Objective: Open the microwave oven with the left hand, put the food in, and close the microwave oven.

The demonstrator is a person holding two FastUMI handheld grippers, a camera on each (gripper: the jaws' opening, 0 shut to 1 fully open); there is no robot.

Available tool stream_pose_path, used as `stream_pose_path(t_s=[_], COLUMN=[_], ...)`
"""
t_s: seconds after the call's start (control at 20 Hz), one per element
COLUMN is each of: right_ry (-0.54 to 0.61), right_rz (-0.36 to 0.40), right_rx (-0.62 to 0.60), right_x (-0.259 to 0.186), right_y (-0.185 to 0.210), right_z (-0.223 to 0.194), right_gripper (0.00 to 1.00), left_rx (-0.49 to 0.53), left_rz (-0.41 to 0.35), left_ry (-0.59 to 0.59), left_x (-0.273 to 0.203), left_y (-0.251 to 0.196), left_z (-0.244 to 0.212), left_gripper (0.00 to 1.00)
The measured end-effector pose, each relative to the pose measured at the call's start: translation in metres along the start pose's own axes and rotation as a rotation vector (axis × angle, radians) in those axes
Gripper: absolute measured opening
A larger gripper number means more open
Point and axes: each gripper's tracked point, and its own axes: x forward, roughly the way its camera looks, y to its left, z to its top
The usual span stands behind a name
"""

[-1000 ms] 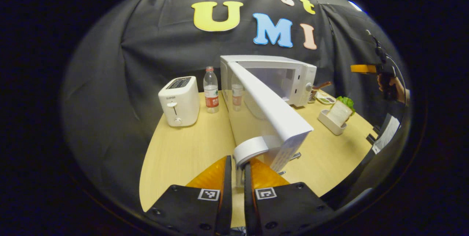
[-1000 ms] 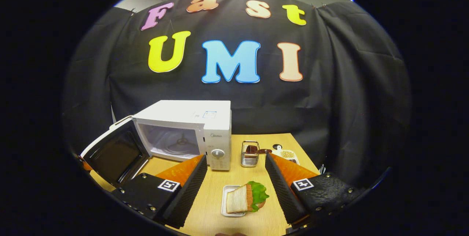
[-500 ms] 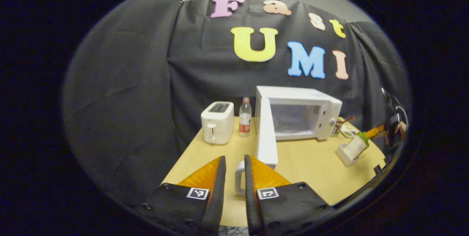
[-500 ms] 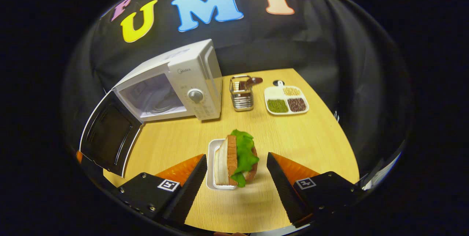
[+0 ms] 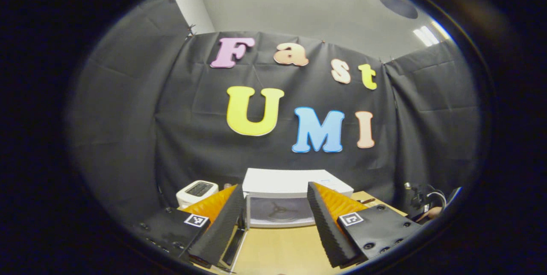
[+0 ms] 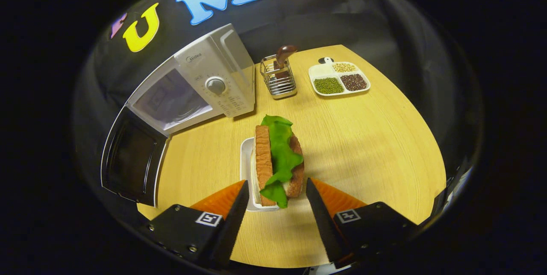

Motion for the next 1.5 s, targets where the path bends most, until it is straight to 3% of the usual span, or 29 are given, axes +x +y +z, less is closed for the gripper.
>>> stream_pose_path(t_s=[0.05,0.15,0.25,0.35,0.4,0.6,0.9,1.1,1.25,1.5], right_ry=[0.005,-0.007,-0.021,-0.041,-0.053,-0.117,-0.144,-0.113,-0.096,-0.053], right_rz=[0.008,0.013,-0.009,0.01,0.026,0.115,0.466,0.602,0.645,0.593], right_rx=[0.001,0.014,-0.008,-0.02,-0.011,0.023,0.19,0.296,0.414,0.509], right_x=[-0.002,-0.003,-0.003,-0.01,-0.013,-0.031,-0.051,-0.045,-0.029,0.025], right_y=[0.001,0.006,0.006,0.018,0.025,0.059,0.161,0.216,0.242,0.268], right_z=[0.002,0.004,0.004,0.007,0.01,0.031,0.059,0.068,0.076,0.076], right_gripper=[0.73,0.35,0.16,0.1,0.15,0.15,0.15,0.15,0.15,0.15], left_rx=[-0.003,0.003,0.016,0.025,0.025,0.026,0.006,0.025,-0.001,-0.008], left_rz=[-0.018,-0.047,-0.058,-0.052,-0.048,-0.004,0.038,0.057,0.067,0.131], left_ry=[0.001,0.002,0.011,0.011,0.006,-0.008,-0.019,-0.02,-0.013,-0.006], left_x=[0.004,0.01,0.011,0.011,0.01,0.007,-0.001,-0.008,-0.016,-0.038], left_y=[-0.01,-0.024,-0.03,-0.027,-0.026,-0.011,0.005,0.013,0.018,0.042], left_z=[0.0,0.002,0.002,0.007,0.011,0.02,0.024,0.032,0.036,0.034], left_gripper=[0.94,0.95,0.94,0.94,0.95,0.95,0.97,0.96,0.96,0.96])
